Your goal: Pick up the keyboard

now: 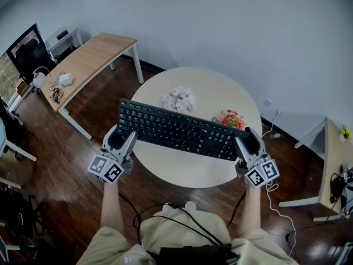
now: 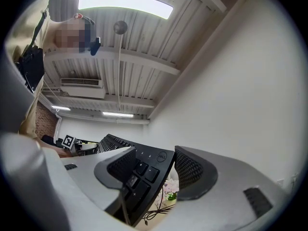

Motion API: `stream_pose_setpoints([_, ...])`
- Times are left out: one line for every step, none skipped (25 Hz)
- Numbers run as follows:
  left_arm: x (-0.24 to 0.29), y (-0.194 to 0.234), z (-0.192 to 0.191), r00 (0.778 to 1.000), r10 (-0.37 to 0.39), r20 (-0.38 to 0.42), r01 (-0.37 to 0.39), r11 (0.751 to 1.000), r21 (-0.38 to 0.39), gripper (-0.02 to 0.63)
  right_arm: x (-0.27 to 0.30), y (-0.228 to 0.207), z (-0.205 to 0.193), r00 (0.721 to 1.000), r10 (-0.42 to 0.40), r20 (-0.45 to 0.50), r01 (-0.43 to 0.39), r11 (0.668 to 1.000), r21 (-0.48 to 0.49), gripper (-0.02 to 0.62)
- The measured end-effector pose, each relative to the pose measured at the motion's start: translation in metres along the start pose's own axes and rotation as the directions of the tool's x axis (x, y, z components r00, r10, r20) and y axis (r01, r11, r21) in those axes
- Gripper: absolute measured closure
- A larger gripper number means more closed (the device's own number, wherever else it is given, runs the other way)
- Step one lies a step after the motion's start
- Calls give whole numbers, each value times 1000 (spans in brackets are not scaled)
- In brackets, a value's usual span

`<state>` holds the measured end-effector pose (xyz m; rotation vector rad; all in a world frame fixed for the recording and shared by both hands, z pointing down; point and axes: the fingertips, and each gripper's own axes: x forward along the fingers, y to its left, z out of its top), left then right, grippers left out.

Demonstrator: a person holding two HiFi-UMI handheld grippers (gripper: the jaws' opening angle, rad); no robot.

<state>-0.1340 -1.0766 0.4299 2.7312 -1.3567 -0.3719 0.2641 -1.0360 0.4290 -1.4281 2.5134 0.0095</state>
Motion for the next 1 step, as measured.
stream_pose_setpoints([0, 0, 0, 1000, 0, 1, 0, 1000, -2, 336, 0, 0, 1, 1000, -1, 1, 1, 1000, -2, 337])
